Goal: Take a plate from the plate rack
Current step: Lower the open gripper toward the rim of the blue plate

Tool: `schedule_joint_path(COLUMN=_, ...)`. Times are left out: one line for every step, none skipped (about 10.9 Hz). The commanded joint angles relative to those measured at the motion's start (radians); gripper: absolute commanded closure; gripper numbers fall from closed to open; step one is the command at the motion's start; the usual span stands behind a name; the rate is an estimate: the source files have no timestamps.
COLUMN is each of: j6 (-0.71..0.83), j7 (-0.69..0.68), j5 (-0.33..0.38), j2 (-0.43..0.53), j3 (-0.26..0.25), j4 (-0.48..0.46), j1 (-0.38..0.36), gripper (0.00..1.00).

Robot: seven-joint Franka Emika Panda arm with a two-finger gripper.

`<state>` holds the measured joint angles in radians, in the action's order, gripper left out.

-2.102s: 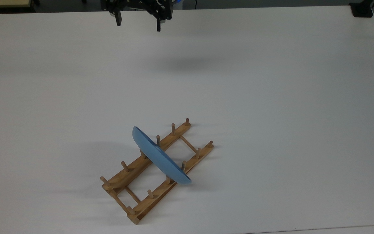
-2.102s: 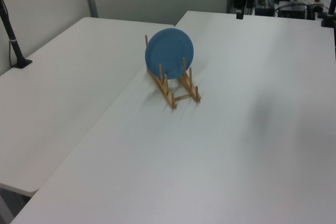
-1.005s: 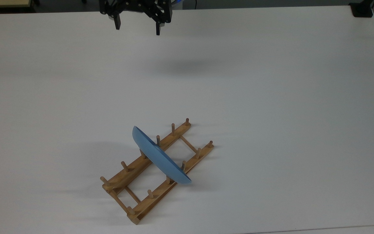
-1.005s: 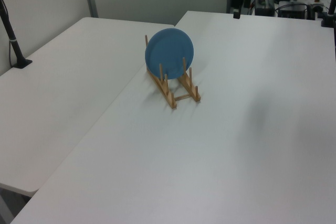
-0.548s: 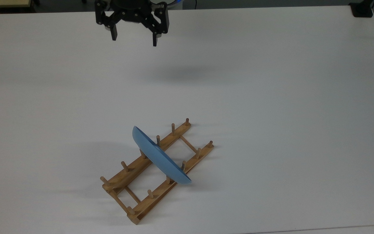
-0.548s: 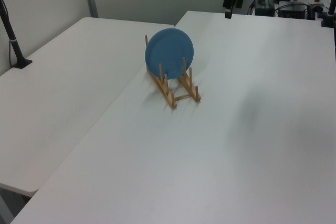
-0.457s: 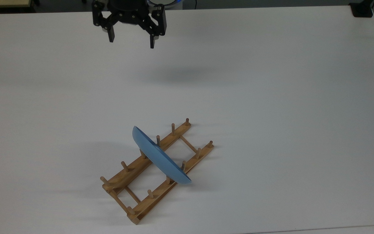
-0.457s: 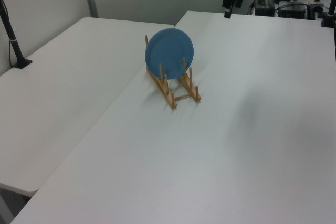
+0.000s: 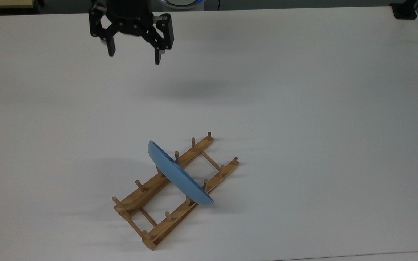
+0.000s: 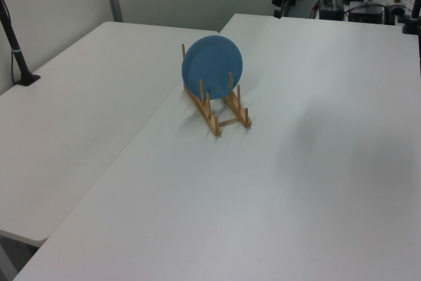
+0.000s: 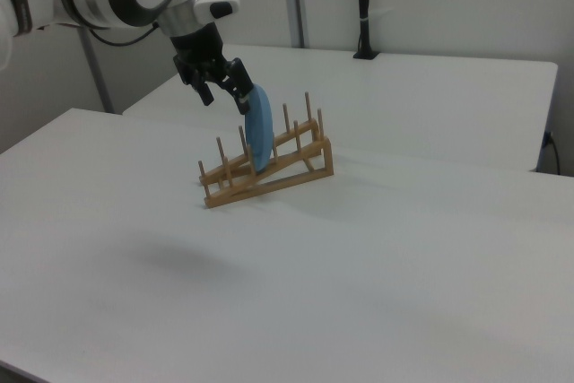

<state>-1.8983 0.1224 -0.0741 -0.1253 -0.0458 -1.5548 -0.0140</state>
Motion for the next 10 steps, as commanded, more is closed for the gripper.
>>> schedule_joint_path(j6=-0.095, j7=-0.018, j5=-0.044, j2=-0.043, j3=-0.003, j4=0.013, j1=0.005, gripper=0.0)
schedule_joint_path(j6=-0.137, j7=-0.018, j5=-0.073, j2=-0.056, j3=-0.003, j4=0.012, j1=0.002, gripper=0.0)
schedule_joint_path(j6=-0.169, j7=-0.018, j5=-0.082, j2=-0.081, j3=-0.002, j4=0.013, j1=-0.004, gripper=0.0)
schedule_joint_path(j6=-0.18, j7=-0.018, j5=-0.091, j2=-0.091, j3=0.0, j4=0.015, j1=-0.007, gripper=0.0)
schedule_joint_path(j6=-0.209, j7=-0.018, j5=-0.116, j2=-0.099, j3=0.01, j4=0.015, j1=-0.011, gripper=0.0)
schedule_joint_path(j6=-0.259, j7=-0.014, j5=-0.133, j2=-0.115, j3=0.011, j4=0.015, j1=-0.03, gripper=0.0)
schedule_joint_path(j6=-0.299, j7=-0.012, j5=-0.147, j2=-0.138, j3=0.011, j4=0.015, j1=-0.047, gripper=0.04)
schedule_joint_path(j6=-0.335, j7=-0.007, j5=-0.165, j2=-0.158, j3=0.011, j4=0.015, j1=-0.053, gripper=0.11)
schedule_joint_path(j6=-0.369, j7=-0.004, j5=-0.188, j2=-0.178, j3=0.009, j4=0.015, j1=-0.07, gripper=0.2)
schedule_joint_path(j6=-0.39, j7=-0.003, j5=-0.2, j2=-0.203, j3=0.009, j4=0.015, j1=-0.081, gripper=0.34)
